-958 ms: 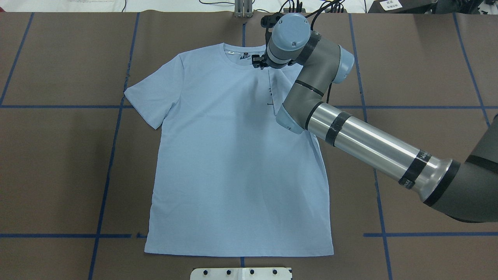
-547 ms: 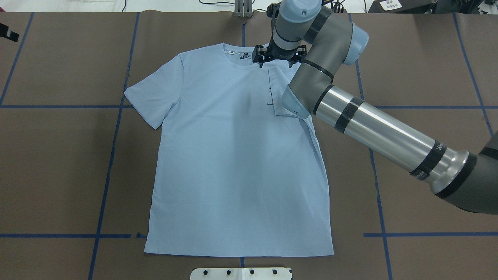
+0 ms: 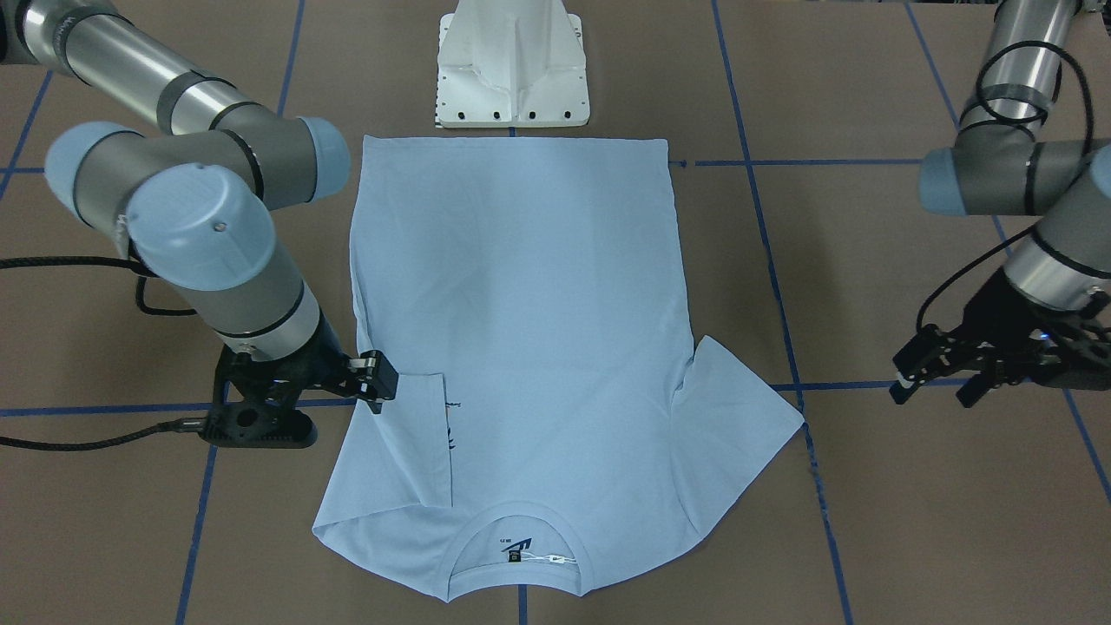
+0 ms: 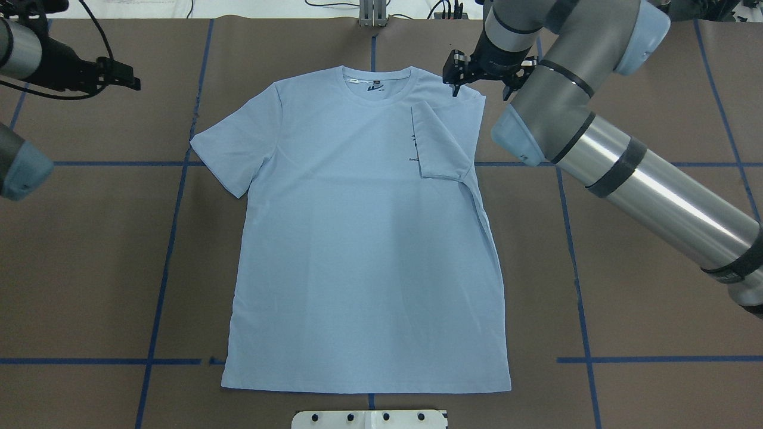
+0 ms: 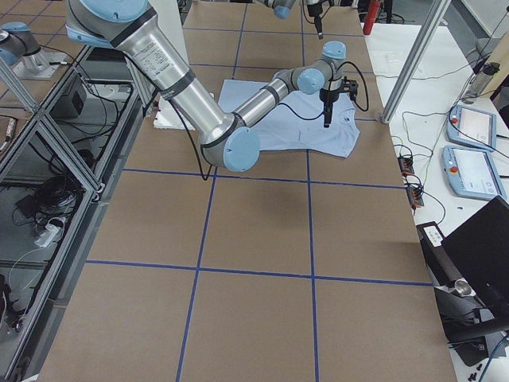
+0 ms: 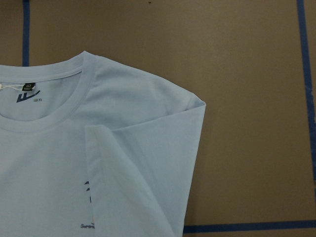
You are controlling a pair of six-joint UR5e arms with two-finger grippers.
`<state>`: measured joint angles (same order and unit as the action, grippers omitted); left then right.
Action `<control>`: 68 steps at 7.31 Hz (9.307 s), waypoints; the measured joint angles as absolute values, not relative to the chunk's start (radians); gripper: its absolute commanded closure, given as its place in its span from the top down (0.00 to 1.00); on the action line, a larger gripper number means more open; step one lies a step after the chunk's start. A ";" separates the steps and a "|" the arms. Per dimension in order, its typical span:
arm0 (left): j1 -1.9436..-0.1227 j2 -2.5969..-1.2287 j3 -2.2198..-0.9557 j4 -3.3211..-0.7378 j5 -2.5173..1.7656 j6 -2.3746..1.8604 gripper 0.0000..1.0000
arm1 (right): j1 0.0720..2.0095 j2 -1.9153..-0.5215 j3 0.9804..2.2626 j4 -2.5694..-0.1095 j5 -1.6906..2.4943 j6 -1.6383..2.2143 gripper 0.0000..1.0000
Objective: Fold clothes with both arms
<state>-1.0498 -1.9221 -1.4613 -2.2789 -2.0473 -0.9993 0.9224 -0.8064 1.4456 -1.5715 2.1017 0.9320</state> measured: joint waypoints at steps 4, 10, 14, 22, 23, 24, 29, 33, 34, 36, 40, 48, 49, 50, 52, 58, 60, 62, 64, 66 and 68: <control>-0.874 -1.976 -1.396 -2.277 -1.793 -1.180 0.98 | 0.974 -0.874 1.485 -1.594 2.164 0.832 1.00; -0.814 -2.017 -1.310 -2.284 -1.728 -1.183 0.78 | 0.971 -0.877 1.483 -1.589 2.158 0.831 1.00; -0.808 -2.016 -1.305 -2.281 -1.727 -1.179 0.70 | 0.971 -0.876 1.480 -1.588 2.157 0.831 1.00; -0.803 -2.015 -1.329 -2.256 -1.737 -1.178 0.00 | 0.972 -0.876 1.480 -1.588 2.157 0.831 1.00; -0.803 -2.019 -1.368 -2.200 -1.739 -1.177 0.00 | 0.972 -0.878 1.481 -1.588 2.157 0.831 1.00; -0.801 -2.035 -1.414 -2.119 -1.740 -1.179 0.00 | 0.973 -0.880 1.483 -1.587 2.157 0.831 1.00; -0.726 -2.477 -1.113 -1.957 -1.735 -1.343 0.03 | 0.975 -0.896 1.495 -1.566 2.157 0.834 1.00; -0.661 -2.537 -0.954 -2.169 -1.720 -1.375 1.00 | 0.972 -0.908 1.495 -1.563 2.155 0.833 1.00; -0.664 -2.532 -0.969 -2.176 -1.720 -1.370 1.00 | 0.968 -0.910 1.494 -1.563 2.154 0.836 1.00; -0.679 -2.475 -1.085 -2.161 -1.769 -1.365 1.00 | 0.959 -0.916 1.505 -1.563 2.155 0.848 1.00; -0.694 -2.113 -1.612 -1.966 -1.849 -1.173 1.00 | 0.795 -1.128 1.804 -1.563 2.029 1.049 1.00; -0.687 -1.741 -2.010 -1.941 -1.856 -1.089 1.00 | 0.186 -1.406 2.073 -1.394 1.602 1.605 0.97; -0.686 -1.745 -2.013 -1.941 -1.856 -1.090 1.00 | 0.176 -1.409 2.068 -1.396 1.606 1.608 0.97; -0.685 -1.750 -2.014 -1.942 -1.856 -1.090 1.00 | 0.168 -1.415 2.065 -1.398 1.612 1.609 0.97; -0.684 -1.759 -2.015 -1.942 -1.857 -1.089 1.00 | 0.162 -1.439 2.065 -1.400 1.627 1.609 0.86; -0.684 -1.771 -2.009 -1.942 -1.856 -1.086 1.00 | 0.157 -1.466 2.067 -1.402 1.660 1.611 0.00; -0.683 -1.776 -2.003 -1.942 -1.856 -1.084 1.00 | 0.154 -1.465 2.071 -1.402 1.660 1.611 0.00; -0.683 -1.779 -2.000 -1.942 -1.856 -1.083 1.00 | 0.153 -1.465 2.072 -1.402 1.660 1.612 0.00; -0.683 -1.780 -1.999 -1.942 -1.856 -1.083 1.00 | 0.149 -1.465 2.073 -1.402 1.660 1.612 1.00; -0.683 -1.780 -1.999 -1.942 -1.856 -1.083 1.00 | 0.142 -1.465 2.075 -1.402 1.660 1.613 1.00; -0.683 -1.780 -1.999 -1.942 -1.856 -1.083 1.00 | 0.137 -1.466 2.075 -1.402 1.660 1.614 1.00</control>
<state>-0.6830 -1.7799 -1.9988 -1.9419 -1.8561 -1.0830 0.1366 -1.4659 2.0752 -1.4021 1.6598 1.6137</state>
